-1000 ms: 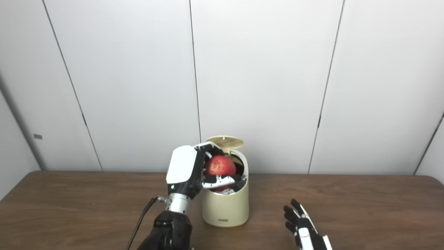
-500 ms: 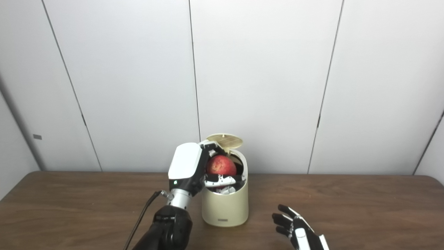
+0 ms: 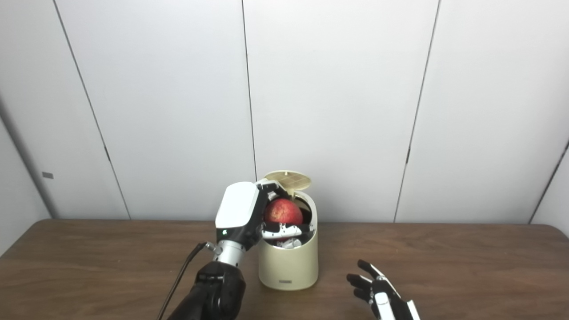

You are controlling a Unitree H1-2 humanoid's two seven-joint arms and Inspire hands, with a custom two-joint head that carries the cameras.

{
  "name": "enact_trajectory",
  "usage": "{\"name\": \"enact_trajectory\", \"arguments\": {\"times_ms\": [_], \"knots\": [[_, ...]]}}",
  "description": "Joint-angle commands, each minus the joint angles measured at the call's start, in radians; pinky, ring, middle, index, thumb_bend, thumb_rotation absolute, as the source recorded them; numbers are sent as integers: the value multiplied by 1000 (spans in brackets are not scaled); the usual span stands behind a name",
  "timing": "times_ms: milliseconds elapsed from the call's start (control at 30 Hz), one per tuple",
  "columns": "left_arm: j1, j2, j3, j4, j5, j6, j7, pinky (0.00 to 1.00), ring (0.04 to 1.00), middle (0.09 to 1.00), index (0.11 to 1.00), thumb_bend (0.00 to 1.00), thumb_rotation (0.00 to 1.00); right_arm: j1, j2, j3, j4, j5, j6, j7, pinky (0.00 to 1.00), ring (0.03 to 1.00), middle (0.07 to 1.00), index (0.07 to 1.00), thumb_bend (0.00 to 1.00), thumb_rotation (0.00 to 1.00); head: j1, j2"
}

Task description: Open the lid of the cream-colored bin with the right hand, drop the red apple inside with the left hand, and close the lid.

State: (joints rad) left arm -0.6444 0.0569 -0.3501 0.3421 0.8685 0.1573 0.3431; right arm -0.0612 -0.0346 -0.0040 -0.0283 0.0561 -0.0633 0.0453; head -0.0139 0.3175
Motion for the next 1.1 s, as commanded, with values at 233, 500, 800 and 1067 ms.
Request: {"name": "enact_trajectory", "arguments": {"times_ms": [233, 500, 800, 1067], "knots": [[-10, 15, -2, 16, 5, 35, -32, 555, 645, 659, 492, 523, 49, 6, 2, -7, 32, 15, -22, 3, 800, 811, 739, 912, 463, 867, -1, -2], [-10, 17, -7, 17, 2, 50, -55, 553, 649, 675, 629, 949, 1, 2, 8, -12, 44, 28, -22, 1, 810, 823, 749, 941, 520, 820, -1, -5], [-6, 11, -8, 8, 7, 58, -51, 574, 672, 710, 706, 967, 0, 3, 6, -15, 44, 34, -19, 3, 811, 824, 751, 944, 538, 812, -1, -3], [-3, 9, -7, 2, 8, 55, -44, 568, 667, 703, 694, 958, 0, 5, 7, -18, 42, 27, -21, -5, 794, 815, 764, 947, 501, 799, 0, -1]]}}
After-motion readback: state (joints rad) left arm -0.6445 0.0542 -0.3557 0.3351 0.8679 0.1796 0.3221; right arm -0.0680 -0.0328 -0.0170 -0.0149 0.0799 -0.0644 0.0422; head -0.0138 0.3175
